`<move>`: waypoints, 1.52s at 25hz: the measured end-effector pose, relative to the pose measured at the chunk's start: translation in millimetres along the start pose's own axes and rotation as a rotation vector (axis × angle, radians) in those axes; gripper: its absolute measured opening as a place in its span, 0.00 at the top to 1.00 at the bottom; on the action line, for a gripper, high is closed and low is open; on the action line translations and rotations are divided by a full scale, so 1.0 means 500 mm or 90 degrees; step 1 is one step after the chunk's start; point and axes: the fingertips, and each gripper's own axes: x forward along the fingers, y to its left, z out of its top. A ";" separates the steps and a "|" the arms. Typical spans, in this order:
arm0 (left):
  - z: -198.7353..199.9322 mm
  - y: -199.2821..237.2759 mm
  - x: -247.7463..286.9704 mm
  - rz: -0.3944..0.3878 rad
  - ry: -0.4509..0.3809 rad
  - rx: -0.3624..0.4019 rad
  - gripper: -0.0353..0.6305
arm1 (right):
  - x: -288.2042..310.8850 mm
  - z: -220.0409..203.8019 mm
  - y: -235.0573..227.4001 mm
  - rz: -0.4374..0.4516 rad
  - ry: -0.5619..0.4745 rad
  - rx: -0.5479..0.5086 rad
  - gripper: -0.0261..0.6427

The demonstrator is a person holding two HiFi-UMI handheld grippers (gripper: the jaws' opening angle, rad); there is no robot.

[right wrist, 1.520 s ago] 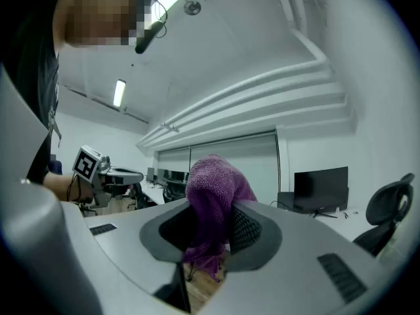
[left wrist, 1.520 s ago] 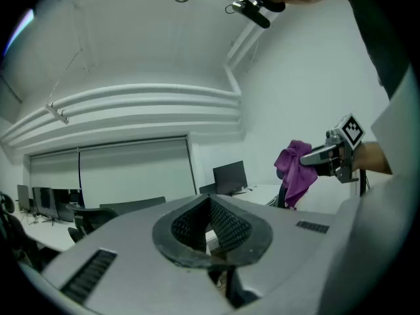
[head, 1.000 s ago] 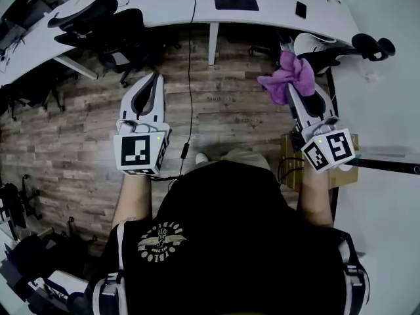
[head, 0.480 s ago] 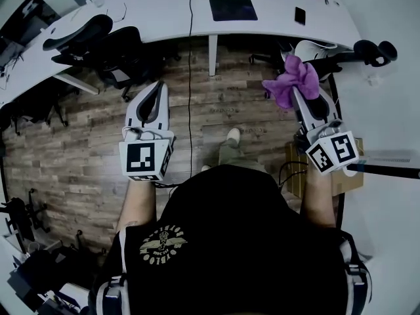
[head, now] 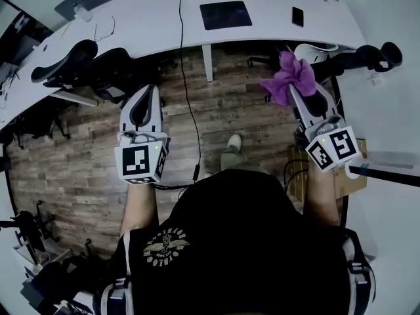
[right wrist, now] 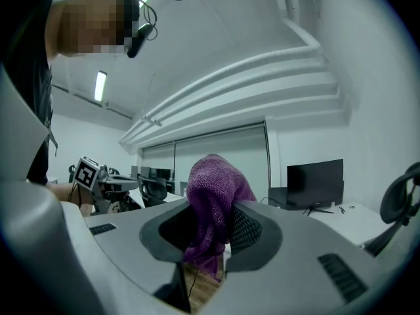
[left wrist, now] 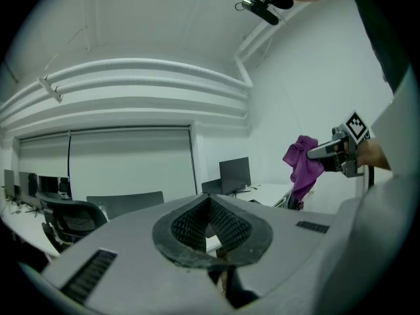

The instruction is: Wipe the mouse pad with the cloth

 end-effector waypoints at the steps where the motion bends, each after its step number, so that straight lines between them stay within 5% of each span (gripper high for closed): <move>1: -0.003 -0.001 0.018 -0.001 0.003 0.000 0.94 | 0.007 -0.004 -0.016 -0.002 0.005 0.002 0.80; 11: -0.012 -0.018 0.157 -0.007 0.028 -0.002 0.94 | 0.102 -0.024 -0.124 0.013 0.021 0.025 0.80; 24: 0.062 -0.016 0.277 0.045 0.017 0.019 0.94 | 0.175 0.008 -0.265 0.054 -0.001 0.043 0.80; 38: 0.084 -0.031 0.300 0.086 0.021 0.035 0.94 | 0.197 -0.007 -0.354 0.073 -0.012 0.083 0.80</move>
